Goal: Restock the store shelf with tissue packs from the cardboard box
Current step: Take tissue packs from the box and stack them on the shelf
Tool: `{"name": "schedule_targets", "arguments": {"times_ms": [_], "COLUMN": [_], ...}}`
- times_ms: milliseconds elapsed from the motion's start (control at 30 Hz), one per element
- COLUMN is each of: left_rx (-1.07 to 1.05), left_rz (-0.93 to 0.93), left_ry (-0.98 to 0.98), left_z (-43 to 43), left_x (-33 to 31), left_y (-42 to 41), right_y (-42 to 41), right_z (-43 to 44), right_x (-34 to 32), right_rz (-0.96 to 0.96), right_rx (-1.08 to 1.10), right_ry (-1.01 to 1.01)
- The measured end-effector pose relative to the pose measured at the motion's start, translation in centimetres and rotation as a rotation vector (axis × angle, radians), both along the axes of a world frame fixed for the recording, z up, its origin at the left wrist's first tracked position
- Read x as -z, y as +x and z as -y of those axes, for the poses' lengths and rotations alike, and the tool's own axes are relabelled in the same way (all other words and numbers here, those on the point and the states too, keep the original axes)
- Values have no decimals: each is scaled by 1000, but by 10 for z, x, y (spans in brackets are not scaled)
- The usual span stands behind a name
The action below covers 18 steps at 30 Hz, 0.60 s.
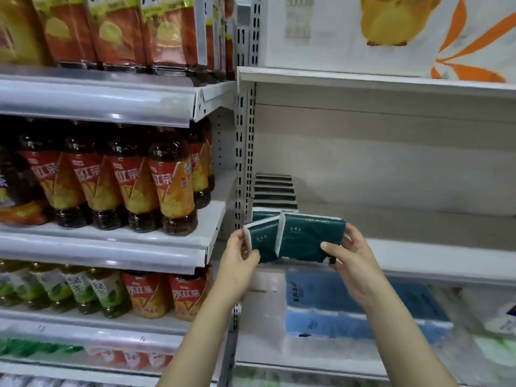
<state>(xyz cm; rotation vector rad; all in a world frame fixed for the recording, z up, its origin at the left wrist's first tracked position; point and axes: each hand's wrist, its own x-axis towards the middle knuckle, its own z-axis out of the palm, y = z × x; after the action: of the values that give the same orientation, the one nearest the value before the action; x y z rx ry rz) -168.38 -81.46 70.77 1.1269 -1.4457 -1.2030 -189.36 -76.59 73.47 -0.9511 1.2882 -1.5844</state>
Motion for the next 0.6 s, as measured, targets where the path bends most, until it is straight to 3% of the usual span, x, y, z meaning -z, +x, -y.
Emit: {"name": "schedule_targets", "arguments": {"times_ms": [133,600], "left_rx": [-49,-44], "left_rz": [129,218], "left_ry": [-51,-55], "left_z": [25,51], "left_x": [10,9], "left_y": [4,-15], "right_y": [-1,-14], "right_z": [8,18], "right_x": [10,17], "right_rz": [-187,-285], "right_rx": [47,35], "right_ry": [20,79]}}
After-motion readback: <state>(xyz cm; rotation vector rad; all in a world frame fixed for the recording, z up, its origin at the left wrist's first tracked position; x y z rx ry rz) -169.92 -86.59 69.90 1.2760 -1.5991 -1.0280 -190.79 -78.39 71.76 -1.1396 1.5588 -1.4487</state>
